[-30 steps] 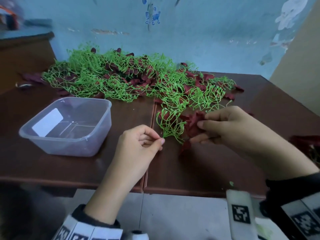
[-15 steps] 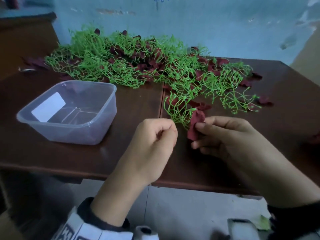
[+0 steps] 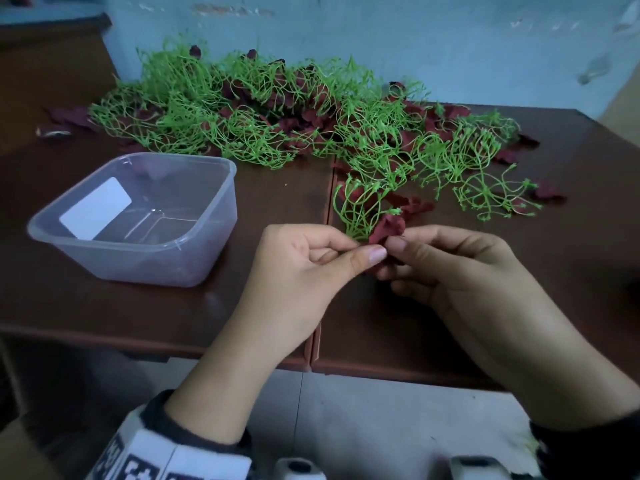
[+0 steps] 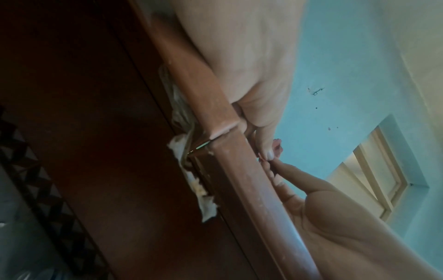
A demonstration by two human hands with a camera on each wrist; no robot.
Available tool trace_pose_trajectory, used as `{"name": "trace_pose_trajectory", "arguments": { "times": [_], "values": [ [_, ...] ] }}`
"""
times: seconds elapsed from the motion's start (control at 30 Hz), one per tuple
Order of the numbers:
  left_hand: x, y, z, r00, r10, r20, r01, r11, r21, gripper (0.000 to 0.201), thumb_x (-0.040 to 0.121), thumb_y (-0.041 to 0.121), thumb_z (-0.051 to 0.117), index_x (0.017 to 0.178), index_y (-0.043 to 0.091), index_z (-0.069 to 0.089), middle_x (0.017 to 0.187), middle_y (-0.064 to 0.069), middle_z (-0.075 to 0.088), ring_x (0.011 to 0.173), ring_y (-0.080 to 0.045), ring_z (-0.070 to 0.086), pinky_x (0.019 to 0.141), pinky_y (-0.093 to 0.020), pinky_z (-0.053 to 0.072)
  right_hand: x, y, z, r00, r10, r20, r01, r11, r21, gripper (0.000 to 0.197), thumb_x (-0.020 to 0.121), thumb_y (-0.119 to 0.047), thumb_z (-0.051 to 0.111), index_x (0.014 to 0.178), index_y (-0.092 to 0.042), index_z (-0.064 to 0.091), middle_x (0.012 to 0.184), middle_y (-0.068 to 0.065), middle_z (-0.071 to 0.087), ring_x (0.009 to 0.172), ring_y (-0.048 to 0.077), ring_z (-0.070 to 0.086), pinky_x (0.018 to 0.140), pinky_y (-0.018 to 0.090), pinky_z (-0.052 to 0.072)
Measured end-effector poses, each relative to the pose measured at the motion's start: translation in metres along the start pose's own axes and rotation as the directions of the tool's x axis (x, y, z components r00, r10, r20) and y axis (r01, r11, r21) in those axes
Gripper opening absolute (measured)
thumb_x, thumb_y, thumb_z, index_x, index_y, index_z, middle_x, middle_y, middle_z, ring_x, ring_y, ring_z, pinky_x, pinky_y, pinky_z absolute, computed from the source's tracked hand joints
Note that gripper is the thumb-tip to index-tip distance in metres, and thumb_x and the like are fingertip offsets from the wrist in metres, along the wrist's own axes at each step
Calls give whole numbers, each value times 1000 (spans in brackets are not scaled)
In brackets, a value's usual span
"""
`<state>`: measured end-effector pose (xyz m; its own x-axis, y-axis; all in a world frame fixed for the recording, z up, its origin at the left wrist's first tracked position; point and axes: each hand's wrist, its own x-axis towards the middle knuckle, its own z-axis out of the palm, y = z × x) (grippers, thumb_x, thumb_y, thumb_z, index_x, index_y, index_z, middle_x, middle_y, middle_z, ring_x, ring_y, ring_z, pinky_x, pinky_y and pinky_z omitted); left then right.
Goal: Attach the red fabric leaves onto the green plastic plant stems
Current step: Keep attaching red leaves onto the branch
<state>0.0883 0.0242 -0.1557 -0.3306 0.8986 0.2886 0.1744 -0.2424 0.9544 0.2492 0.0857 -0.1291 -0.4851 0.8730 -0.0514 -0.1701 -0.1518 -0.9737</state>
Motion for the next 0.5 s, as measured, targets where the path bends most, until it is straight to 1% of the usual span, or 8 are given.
{"name": "trace_pose_trajectory", "arguments": {
  "times": [0.03, 0.1, 0.23, 0.3, 0.37, 0.4, 0.43, 0.5],
  "values": [
    [0, -1, -1, 1000, 2, 6, -2, 1000, 15, 21, 79, 31, 82, 72, 12, 77, 50, -4, 53, 54, -14, 36, 53, -28, 27, 0, 0, 0, 1000, 4, 0, -4, 1000, 2, 18, 67, -19, 73, 81, -8, 76, 76, 16, 73, 68, 19, 70, 61, 23, 55],
    [0, -1, -1, 999, 3, 38, -4, 999, 34, 25, 82, 34, 79, 71, 12, 75, 52, -5, 45, 55, -16, 30, 53, -32, 19, 0, -1, -1, 1000, 15, 18, -15, 1000, -4, 23, 68, -20, 73, 87, -8, 77, 81, 17, 74, 70, 20, 69, 62, 24, 56],
    [-2, 4, 0, 998, -1, 70, -7, 993, 117, 28, 93, 26, 71, 69, 11, 72, 53, -1, 43, 55, -10, 30, 50, -24, 21, 2, -1, -2, 1000, 28, 8, -28, 1000, -8, 26, 65, -21, 75, 86, -4, 75, 86, 22, 72, 73, 21, 68, 61, 26, 56],
    [-2, 5, -1, 998, -4, 66, -6, 989, 147, 42, 99, 24, 66, 60, 9, 59, 51, 1, 31, 52, -8, 24, 48, -23, 21, 2, -2, -3, 999, 33, -32, -33, 999, 2, 22, 64, -19, 76, 81, -5, 75, 82, 19, 72, 69, 20, 69, 59, 27, 56],
    [-1, 2, -3, 999, 1, 34, -5, 993, 121, 53, 99, 30, 64, 59, 4, 41, 54, -6, 20, 52, -14, 19, 51, -26, 17, 2, -3, -4, 996, 34, -85, -34, 999, 4, 9, 68, -16, 75, 72, -8, 76, 75, 13, 73, 63, 17, 69, 53, 24, 55],
    [0, 0, -4, 1000, 1, 2, -1, 995, 95, 53, 97, 32, 65, 59, 3, 41, 54, -7, 19, 52, -16, 17, 53, -27, 16, 2, -3, -4, 992, 33, -123, -34, 999, -7, 6, 72, -14, 74, 71, -8, 76, 71, 11, 73, 59, 16, 68, 51, 23, 54],
    [1, -1, -4, 1000, -3, -31, 5, 998, 62, 48, 95, 31, 68, 58, 5, 49, 51, -3, 20, 50, -15, 18, 52, -25, 17, 2, -4, -5, 985, 26, -168, -31, 999, -29, 6, 77, -11, 74, 72, -8, 75, 69, 10, 73, 55, 16, 67, 48, 22, 53],
    [1, -1, -2, 997, -13, -83, 13, 1000, 0, 28, 90, 23, 76, 65, 13, 70, 43, 9, 30, 43, -5, 24, 45, -18, 24, 2, -4, -9, 964, -18, -264, -14, 993, -120, 8, 85, -11, 73, 76, -9, 74, 67, 9, 72, 49, 15, 63, 44, 22, 50]
  ]
}}
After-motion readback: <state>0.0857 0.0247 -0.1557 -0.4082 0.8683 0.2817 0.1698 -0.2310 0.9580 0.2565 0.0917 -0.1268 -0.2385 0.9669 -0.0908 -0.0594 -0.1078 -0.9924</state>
